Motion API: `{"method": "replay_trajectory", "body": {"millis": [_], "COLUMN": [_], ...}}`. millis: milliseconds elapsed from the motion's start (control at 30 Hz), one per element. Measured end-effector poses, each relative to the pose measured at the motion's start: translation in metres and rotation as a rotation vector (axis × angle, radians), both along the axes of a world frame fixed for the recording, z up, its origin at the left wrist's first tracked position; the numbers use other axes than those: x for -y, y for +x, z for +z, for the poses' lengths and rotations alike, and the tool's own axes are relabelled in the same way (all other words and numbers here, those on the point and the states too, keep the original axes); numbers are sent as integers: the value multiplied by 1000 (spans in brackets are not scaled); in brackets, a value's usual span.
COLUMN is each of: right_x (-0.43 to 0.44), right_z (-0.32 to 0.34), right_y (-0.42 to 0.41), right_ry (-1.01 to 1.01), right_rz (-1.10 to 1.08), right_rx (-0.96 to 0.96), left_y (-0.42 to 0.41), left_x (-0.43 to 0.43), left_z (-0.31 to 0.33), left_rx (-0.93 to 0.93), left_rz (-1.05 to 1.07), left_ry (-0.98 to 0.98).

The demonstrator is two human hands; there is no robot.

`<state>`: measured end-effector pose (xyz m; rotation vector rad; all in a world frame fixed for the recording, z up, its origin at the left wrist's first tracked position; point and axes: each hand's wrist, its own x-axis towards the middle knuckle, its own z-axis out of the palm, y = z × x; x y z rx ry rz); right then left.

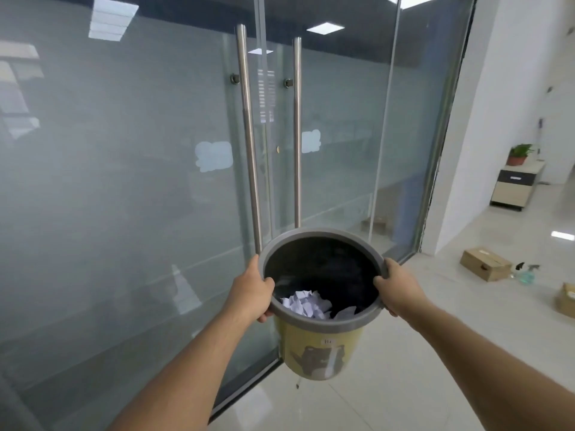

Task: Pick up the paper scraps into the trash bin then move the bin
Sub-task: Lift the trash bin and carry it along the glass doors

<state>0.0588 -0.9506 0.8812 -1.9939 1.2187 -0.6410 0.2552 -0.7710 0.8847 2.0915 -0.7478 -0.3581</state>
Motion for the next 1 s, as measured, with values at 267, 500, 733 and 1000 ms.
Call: {"method": "replay_trajectory", "body": {"millis": [267, 500, 733, 1000], "right_x": [49, 71, 91, 78], "right_z": [-33, -60, -126, -328], "right_y": [17, 27, 41, 32], "right_ry": [-57, -60, -86, -30], "right_rz": [62, 71, 56, 49], "right_rx": [-24, -67, -144, -267], "left_y": [-5, 9, 27, 21], "left_x": [39, 62, 83, 77], "left_z": [-22, -44, -116, -325], "left_rx": [13, -5, -31, -89], "left_rz": [121, 104, 125, 85], "left_ry": [86, 142, 146, 281]}}
